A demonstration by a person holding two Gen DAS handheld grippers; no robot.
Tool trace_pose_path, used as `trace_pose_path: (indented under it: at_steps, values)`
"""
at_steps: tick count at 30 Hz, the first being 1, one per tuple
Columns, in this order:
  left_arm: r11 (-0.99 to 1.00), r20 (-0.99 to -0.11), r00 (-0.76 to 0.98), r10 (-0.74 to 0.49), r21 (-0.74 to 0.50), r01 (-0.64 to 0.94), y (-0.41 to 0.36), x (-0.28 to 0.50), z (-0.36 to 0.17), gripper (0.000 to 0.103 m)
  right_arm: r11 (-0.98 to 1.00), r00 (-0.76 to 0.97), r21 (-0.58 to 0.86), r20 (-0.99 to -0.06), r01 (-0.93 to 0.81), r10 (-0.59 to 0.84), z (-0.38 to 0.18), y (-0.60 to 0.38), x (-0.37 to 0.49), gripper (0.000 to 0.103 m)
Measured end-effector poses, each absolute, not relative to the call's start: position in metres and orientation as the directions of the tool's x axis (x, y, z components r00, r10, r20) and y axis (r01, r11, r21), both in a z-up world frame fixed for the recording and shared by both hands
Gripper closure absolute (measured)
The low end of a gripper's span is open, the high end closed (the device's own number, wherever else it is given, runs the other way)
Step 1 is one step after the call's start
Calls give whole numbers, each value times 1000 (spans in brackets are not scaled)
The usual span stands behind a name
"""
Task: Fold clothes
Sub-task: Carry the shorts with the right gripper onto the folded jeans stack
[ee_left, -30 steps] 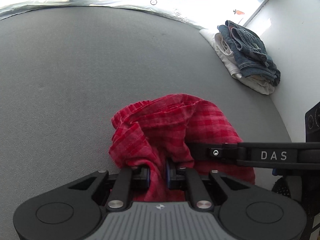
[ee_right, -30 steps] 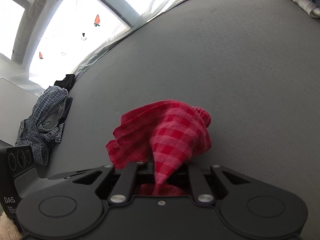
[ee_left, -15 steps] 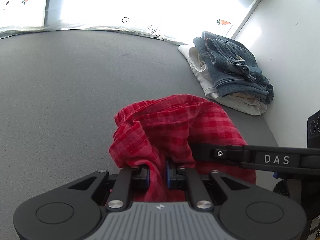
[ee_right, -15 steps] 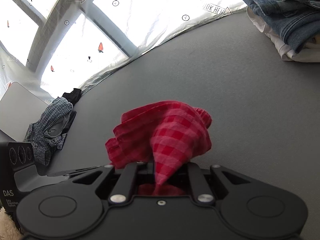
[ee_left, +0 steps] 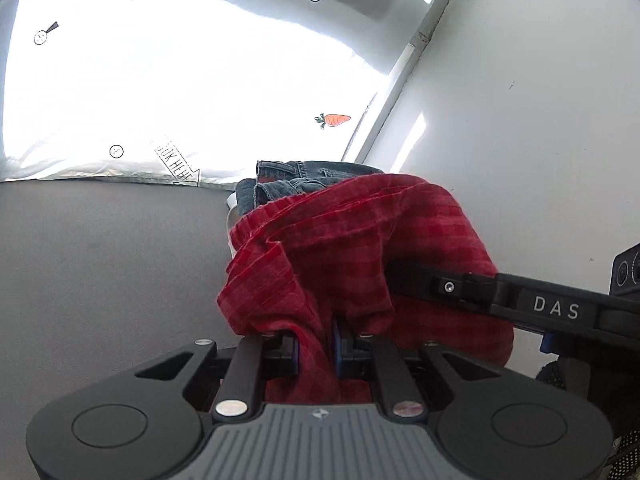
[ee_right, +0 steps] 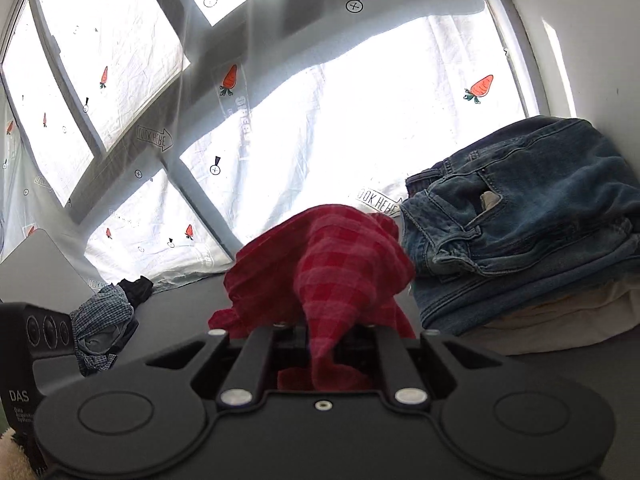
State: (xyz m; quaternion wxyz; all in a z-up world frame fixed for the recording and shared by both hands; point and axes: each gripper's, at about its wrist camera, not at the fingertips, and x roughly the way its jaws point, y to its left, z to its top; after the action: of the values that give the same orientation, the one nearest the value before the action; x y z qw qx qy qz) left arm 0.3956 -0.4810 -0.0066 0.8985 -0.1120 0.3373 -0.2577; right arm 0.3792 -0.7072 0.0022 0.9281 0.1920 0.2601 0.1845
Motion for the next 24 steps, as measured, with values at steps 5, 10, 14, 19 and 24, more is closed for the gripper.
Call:
trace_pose_path:
  at_steps: [5,10,14,19,24]
  values:
    - [846,-500,683,-533,-300,441,-526,440,16,88,895,856,386,-361,-225,371,27,-756,416,92]
    - [831,-451,697,-557,-303,467,-560,474,26,86,908,884,371,-335,-196,327,38,-803,451,92]
    - [824,-446,693,-567,-315,472,-585,504,21,86,929,892,324,-346,-178,291,33,-825,481,92]
    - [854,-495,697,-518,-259,450,-610,543,8,86,943,883,288,-382,-164,270,13,-839,514,91]
    - [894,-545,712,-443,-205,399,-615,576,-7,83,961,877,235,-417,-148,237,-7,-849,545,87]
